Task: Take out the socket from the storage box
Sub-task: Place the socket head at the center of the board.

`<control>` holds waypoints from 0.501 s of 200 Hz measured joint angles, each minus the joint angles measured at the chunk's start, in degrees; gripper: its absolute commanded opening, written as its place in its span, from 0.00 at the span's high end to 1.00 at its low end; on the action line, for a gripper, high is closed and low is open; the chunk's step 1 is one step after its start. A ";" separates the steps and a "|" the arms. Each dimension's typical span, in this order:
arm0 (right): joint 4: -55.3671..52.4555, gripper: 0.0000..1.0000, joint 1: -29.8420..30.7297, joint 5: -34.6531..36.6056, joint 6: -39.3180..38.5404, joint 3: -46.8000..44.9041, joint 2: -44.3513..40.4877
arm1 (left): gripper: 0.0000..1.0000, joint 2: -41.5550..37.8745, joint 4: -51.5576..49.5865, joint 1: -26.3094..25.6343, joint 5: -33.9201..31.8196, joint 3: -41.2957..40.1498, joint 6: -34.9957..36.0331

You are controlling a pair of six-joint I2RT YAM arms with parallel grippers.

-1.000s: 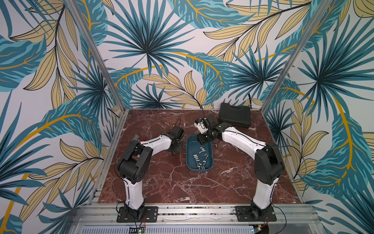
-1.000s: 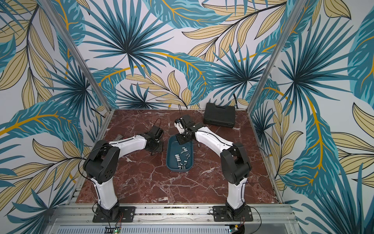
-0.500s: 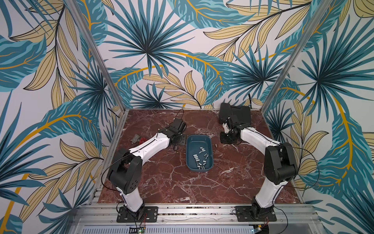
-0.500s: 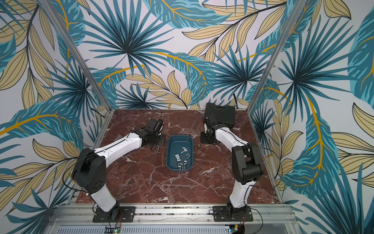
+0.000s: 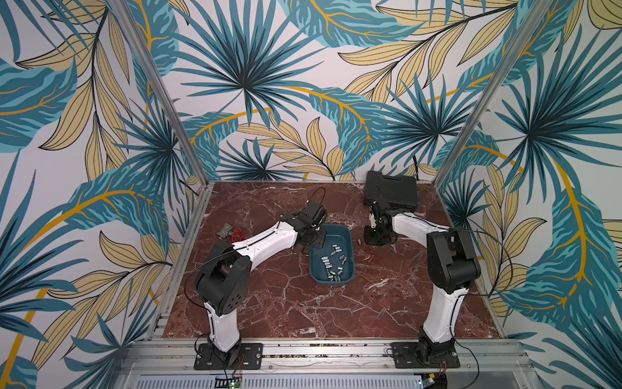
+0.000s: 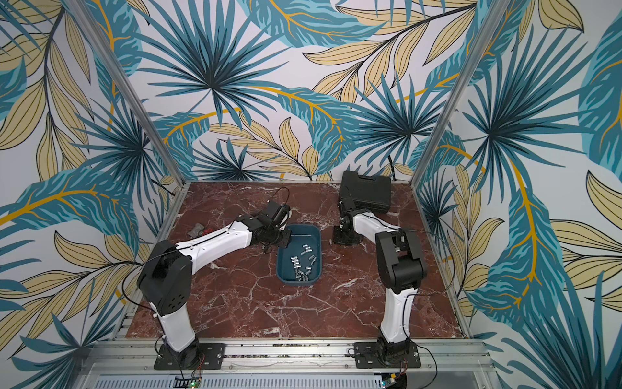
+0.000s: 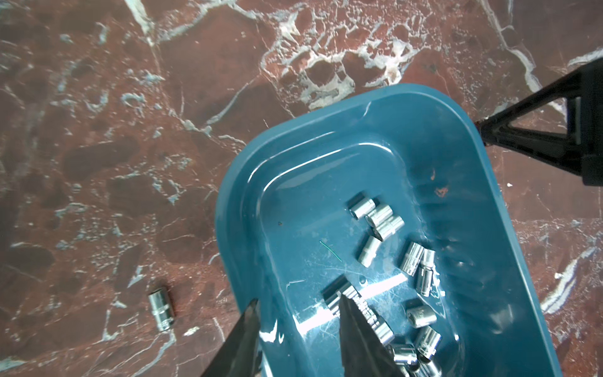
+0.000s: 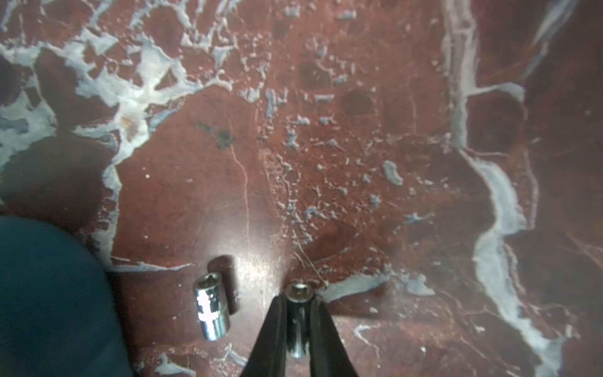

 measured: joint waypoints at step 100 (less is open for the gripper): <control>0.02 0.75 0.00 0.09 0.20 0.35 0.22 | 0.56 3.13 -0.04 -1.84 2.29 1.70 -0.22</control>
